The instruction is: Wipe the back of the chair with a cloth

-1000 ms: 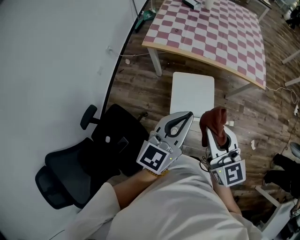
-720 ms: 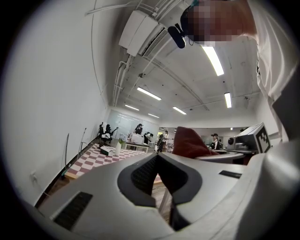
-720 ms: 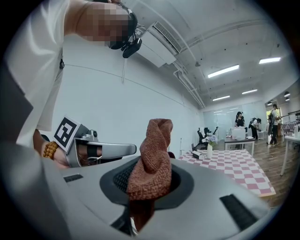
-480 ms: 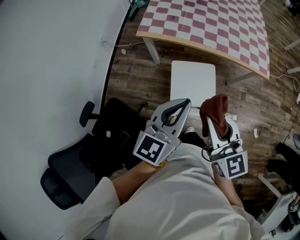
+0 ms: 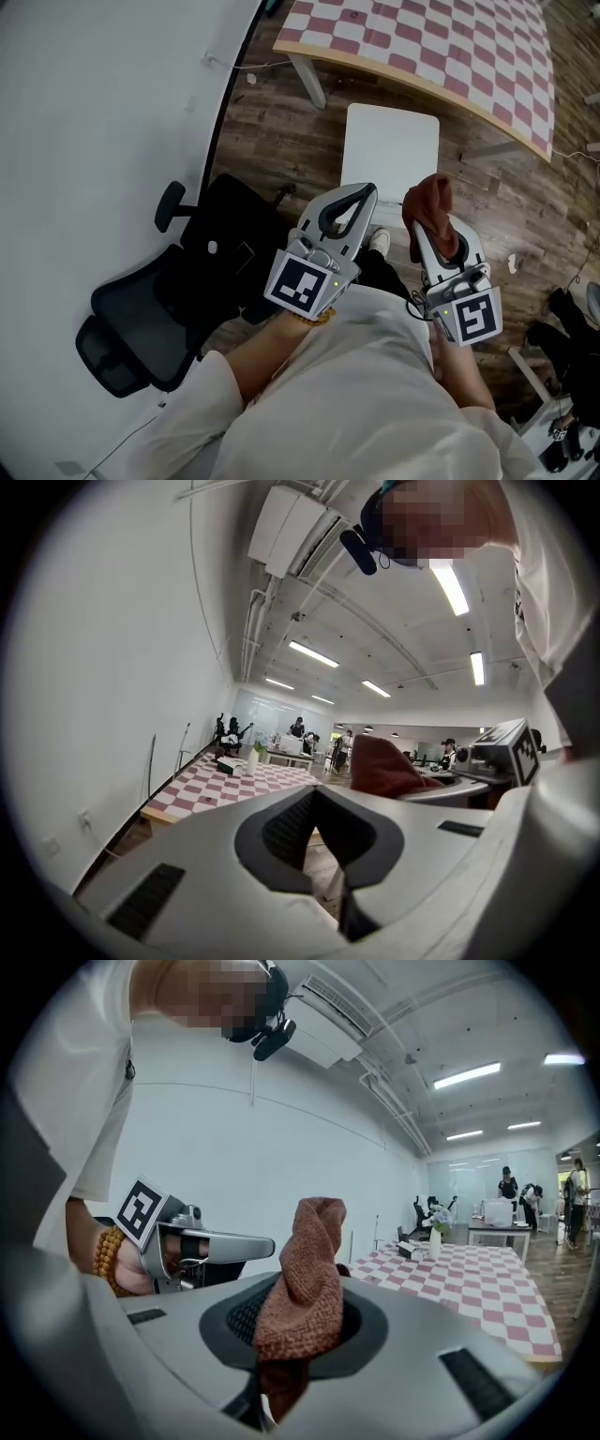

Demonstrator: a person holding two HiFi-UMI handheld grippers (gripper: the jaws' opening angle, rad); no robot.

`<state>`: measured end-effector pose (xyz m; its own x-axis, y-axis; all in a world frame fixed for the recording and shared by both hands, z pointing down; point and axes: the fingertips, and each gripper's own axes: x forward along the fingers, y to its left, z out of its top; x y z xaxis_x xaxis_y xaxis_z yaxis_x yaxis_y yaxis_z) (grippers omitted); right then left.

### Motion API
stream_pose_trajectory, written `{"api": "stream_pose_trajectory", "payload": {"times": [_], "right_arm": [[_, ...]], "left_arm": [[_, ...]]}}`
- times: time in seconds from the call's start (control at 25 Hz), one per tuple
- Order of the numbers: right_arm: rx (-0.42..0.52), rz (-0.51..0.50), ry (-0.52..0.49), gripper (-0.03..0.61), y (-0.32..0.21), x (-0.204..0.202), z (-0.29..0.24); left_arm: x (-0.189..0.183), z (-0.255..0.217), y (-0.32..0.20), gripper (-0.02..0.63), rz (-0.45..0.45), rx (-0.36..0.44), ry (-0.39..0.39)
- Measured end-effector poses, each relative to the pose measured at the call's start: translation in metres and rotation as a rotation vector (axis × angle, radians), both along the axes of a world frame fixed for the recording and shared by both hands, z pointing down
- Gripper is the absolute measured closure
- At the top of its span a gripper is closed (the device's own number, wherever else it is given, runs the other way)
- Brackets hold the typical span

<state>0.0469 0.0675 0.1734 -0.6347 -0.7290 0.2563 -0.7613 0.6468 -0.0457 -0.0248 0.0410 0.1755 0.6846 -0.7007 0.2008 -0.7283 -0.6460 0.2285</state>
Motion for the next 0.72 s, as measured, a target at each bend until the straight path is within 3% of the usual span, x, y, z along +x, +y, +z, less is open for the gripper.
{"api": "stream_pose_trajectory", "payload": {"times": [0.2,0.44,0.52,0.72], "right_arm": [[-0.099,-0.091,0.123,0.497,-0.010,-0.002,0.046],[-0.218,-0.175,0.186,0.495,-0.025,-0.016,0.100],[-0.250,-0.217,0.215,0.496,-0.030,-0.022,0.120],[-0.287,-0.339,0.286,0.496,-0.042,-0.036,0.171]], "left_arm": [[-0.001,0.039,-0.014,0.600,-0.005,-0.052,-0.027],[-0.009,0.080,-0.031,0.600,0.004,-0.049,-0.070],[-0.013,0.095,-0.038,0.600,0.006,-0.082,-0.080],[-0.020,0.138,-0.054,0.600,0.018,-0.100,-0.115]]}}
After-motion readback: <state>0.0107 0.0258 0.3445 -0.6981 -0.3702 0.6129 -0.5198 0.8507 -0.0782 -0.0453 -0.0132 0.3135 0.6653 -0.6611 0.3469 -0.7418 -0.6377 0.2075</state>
